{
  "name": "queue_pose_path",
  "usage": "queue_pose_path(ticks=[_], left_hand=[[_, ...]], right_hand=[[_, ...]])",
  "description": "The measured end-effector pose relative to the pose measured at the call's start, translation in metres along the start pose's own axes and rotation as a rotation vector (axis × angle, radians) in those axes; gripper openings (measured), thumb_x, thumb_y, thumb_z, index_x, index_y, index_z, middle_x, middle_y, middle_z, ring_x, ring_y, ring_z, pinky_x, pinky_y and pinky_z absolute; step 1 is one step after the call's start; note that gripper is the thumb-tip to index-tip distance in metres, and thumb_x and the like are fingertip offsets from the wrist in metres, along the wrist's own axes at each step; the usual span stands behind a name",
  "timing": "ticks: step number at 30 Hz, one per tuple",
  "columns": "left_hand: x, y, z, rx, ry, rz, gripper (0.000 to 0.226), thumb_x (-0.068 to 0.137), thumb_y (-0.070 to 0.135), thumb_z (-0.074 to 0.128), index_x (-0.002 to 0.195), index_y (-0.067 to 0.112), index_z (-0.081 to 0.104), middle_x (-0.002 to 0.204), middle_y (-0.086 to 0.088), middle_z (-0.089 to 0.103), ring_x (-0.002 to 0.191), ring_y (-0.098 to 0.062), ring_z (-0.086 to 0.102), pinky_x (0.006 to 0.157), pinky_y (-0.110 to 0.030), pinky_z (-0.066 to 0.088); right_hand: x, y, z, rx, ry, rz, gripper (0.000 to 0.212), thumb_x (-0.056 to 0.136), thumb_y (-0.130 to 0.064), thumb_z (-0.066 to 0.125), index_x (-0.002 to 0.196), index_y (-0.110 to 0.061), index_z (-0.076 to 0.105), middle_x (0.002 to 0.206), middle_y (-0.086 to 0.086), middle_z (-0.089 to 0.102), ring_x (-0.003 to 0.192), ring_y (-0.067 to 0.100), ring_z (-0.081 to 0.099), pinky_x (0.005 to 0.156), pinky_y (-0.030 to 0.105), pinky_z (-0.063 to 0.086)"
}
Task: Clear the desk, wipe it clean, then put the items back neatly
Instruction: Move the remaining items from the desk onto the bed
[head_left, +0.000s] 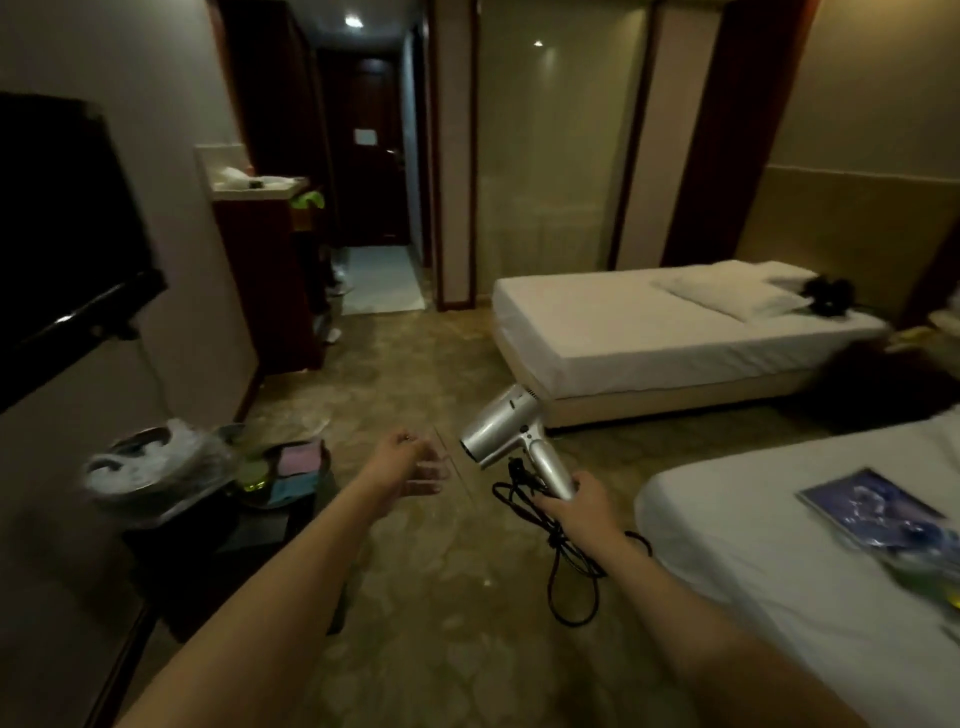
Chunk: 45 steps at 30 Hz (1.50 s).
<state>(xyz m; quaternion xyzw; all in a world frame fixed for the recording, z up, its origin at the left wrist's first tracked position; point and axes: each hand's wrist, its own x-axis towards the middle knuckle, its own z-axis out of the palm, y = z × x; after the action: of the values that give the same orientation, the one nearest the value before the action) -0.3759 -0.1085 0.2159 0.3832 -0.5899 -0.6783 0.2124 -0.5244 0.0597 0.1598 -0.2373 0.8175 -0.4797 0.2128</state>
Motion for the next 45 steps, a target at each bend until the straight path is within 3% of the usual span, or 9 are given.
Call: queue_pose_path(ticks=[5,8,11,19,26,31,34,38,45], left_hand=[[0.068,-0.01,0.079,0.106,-0.176,-0.054,0.02,0.098,0.012,0.045,0.079,0.013,0.051,0.072,-0.006,0.056,0.051,-0.012,0.061,0.046,-0.024,0.051],[0.106,-0.018,0.14,0.161,-0.291,-0.06,0.027,0.099,0.013,0.044,0.074,0.011,0.053,0.065,-0.004,0.055,0.042,-0.005,0.057,0.047,-0.023,0.051],[0.143,-0.025,0.209,0.222,-0.391,-0.08,0.021,0.099,0.014,0.045,0.08,0.009,0.053,0.072,-0.007,0.056,0.046,-0.008,0.061,0.043,-0.021,0.051],[0.243,-0.013,0.416,0.349,-0.578,-0.083,0.019,0.098,0.01,0.046,0.081,0.006,0.053,0.072,-0.011,0.058,0.053,-0.018,0.061,0.051,-0.028,0.052],[0.289,-0.004,0.583,0.4,-0.771,-0.127,0.015,0.1,0.011,0.045,0.107,0.001,0.052,0.079,-0.01,0.063,0.047,-0.012,0.064,0.045,-0.025,0.054],[0.325,-0.037,0.684,0.482,-0.894,-0.225,0.011,0.101,0.009,0.039,0.106,0.006,0.049,0.085,-0.012,0.06,0.056,-0.018,0.062,0.043,-0.023,0.053],[0.353,-0.072,0.735,0.559,-0.928,-0.267,0.017,0.1,0.006,0.037,0.089,0.009,0.05,0.089,-0.015,0.06,0.06,-0.021,0.059,0.042,-0.023,0.052],[0.403,-0.119,0.791,0.646,-0.913,-0.415,0.015,0.102,0.008,0.035,0.108,0.003,0.048,0.083,-0.012,0.061,0.063,-0.022,0.057,0.051,-0.03,0.052],[0.481,-0.196,0.854,0.754,-0.823,-0.566,0.013,0.101,0.011,0.039,0.104,0.004,0.049,0.079,-0.011,0.06,0.058,-0.021,0.057,0.045,-0.025,0.051]], right_hand=[[0.033,0.046,-0.049,0.05,0.151,0.145,0.04,0.079,-0.025,0.075,0.109,-0.015,0.05,0.089,0.003,0.061,0.07,0.019,0.065,0.062,0.036,0.059],[0.054,0.076,-0.086,0.012,0.248,0.21,0.035,0.081,-0.022,0.073,0.107,-0.012,0.051,0.088,0.004,0.06,0.065,0.014,0.059,0.053,0.025,0.052],[0.083,0.109,-0.127,-0.069,0.307,0.284,0.033,0.082,-0.029,0.071,0.101,-0.016,0.046,0.09,0.003,0.055,0.066,0.011,0.052,0.049,0.019,0.04],[0.188,0.189,-0.256,-0.12,0.431,0.464,0.034,0.079,-0.033,0.07,0.095,-0.014,0.047,0.085,0.003,0.055,0.072,0.019,0.055,0.058,0.028,0.042],[0.242,0.237,-0.365,-0.113,0.511,0.551,0.046,0.077,-0.035,0.073,0.112,-0.014,0.053,0.103,0.008,0.062,0.089,0.024,0.06,0.072,0.033,0.048],[0.276,0.287,-0.4,0.024,0.619,0.673,0.048,0.077,-0.033,0.072,0.117,-0.018,0.051,0.098,0.005,0.061,0.08,0.021,0.059,0.062,0.027,0.044],[0.301,0.322,-0.408,0.084,0.661,0.795,0.037,0.077,-0.031,0.072,0.104,-0.016,0.05,0.092,0.006,0.06,0.069,0.017,0.058,0.054,0.027,0.045],[0.346,0.371,-0.423,0.105,0.641,0.968,0.036,0.075,-0.031,0.072,0.097,-0.015,0.049,0.088,0.007,0.059,0.074,0.024,0.062,0.066,0.039,0.055],[0.425,0.46,-0.457,-0.007,0.438,1.067,0.041,0.079,-0.036,0.072,0.105,-0.016,0.048,0.096,0.005,0.059,0.078,0.021,0.056,0.062,0.029,0.042]])
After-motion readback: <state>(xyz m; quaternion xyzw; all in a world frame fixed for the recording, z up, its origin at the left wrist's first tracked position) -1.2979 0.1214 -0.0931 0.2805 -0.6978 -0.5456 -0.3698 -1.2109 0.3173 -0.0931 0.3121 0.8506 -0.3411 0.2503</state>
